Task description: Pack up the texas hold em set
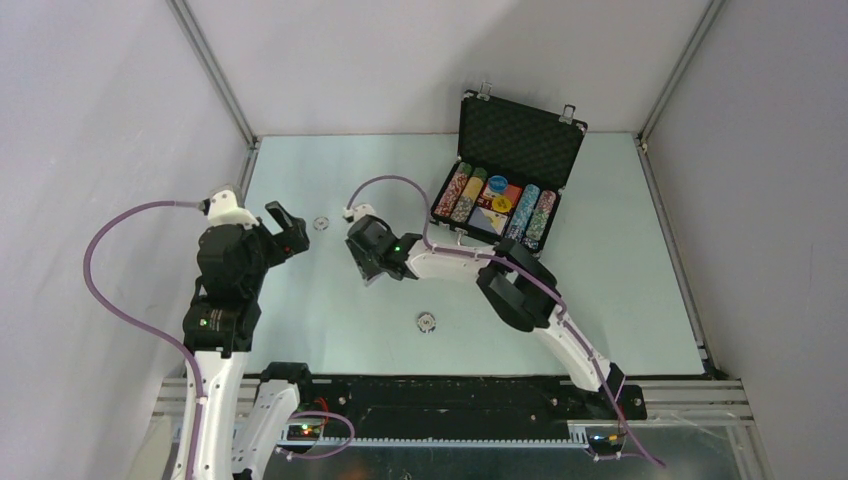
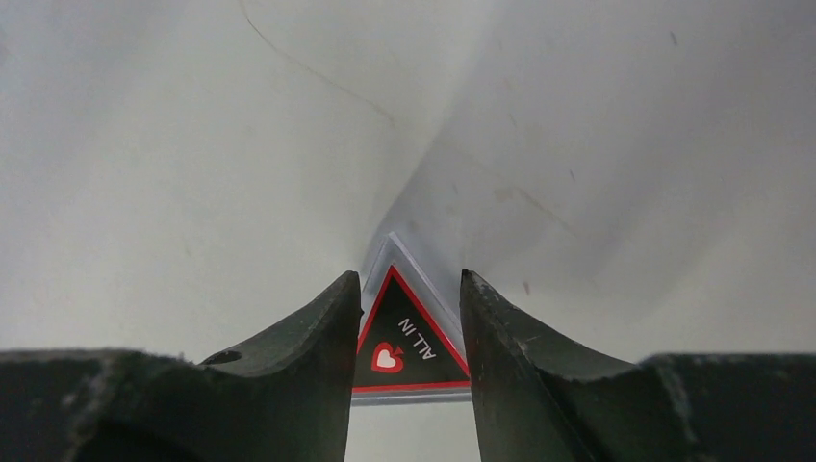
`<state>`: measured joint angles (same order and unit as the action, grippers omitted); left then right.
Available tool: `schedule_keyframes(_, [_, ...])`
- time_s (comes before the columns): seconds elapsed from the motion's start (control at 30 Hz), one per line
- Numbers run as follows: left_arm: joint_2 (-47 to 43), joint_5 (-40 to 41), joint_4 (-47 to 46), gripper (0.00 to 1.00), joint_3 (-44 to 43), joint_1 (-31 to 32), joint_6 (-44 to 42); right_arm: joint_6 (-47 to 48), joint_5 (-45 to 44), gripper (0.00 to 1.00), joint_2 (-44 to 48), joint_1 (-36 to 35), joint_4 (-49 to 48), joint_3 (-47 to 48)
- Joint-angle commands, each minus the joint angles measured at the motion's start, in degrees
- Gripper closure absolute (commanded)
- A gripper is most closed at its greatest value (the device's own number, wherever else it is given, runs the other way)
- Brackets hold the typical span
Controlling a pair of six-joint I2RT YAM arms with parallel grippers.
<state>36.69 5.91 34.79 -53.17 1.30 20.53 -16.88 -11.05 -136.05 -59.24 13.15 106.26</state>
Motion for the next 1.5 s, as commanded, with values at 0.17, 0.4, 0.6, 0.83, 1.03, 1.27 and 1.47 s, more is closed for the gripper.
schedule_keyframes(0.17, [-0.6, -0.8, -2.0, 0.0, 0.7, -0.6, -0.3, -6.6, -4.1, 0.49, 13.4, 0.9, 9.1, -16.3])
schedule_keyframes(0.4, [-0.3, -0.7, -2.0, 0.0, 0.7, -0.6, -0.3, -1.9, -6.8, 0.39, 16.3, 1.1, 4.9, -10.1])
schedule_keyframes(0.6, [1.6, 0.6, -2.0, 0.0, 0.7, -0.5, 0.2, 2.1, -9.0, 0.38, 24.8, 0.5, -11.5, -14.7])
schedule_keyframes(0.83, [17.0, -2.6, 0.0, 0.0, -3.7, -0.6, 6.0, -2.2, -11.4, 0.37, 45.1, -1.6, -9.2, -28.9])
schedule_keyframes(1.03, [35.0, 2.7, -2.6, 0.0, -7.1, -1.1, 14.1, -8.1, -16.5, 0.37, 60.8, -7.0, -0.8, -41.7])
schedule_keyframes(1.27, [55.2, 1.4, -5.3, 0.01, -14.8, -6.8, 14.1, -15.6, -19.2, 0.37, 78.4, -8.5, 7.2, -54.3])
schedule_keyframes(1.47, [63.8, -2.8, -8.0, 0.03, -18.6, -9.4, 11.5, -17.5, -22.0, 0.37, 86.6, -8.4, 12.8, -56.8])
